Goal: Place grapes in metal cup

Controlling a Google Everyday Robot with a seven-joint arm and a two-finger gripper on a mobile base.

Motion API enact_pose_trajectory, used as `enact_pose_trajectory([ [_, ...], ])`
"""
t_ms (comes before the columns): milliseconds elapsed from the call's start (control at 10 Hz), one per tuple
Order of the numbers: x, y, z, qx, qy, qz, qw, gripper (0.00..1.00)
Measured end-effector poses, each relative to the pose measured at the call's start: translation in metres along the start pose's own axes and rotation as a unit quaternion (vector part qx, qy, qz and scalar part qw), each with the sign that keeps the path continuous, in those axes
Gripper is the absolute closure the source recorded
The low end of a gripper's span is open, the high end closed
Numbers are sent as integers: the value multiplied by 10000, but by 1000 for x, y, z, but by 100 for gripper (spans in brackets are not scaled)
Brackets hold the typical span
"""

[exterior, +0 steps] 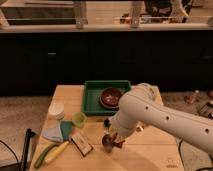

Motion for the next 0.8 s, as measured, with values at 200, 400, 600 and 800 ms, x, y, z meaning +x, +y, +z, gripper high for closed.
enact_pose_trajectory([
  [200, -2, 1, -9, 63, 29, -41, 10000, 99],
  [400, -9, -1, -17, 119, 35, -189, 9997, 99],
  [600, -14, -1, -22, 170, 12, -313, 9994, 99],
  [800, -21, -5, -27, 233, -48, -523, 9983, 99],
])
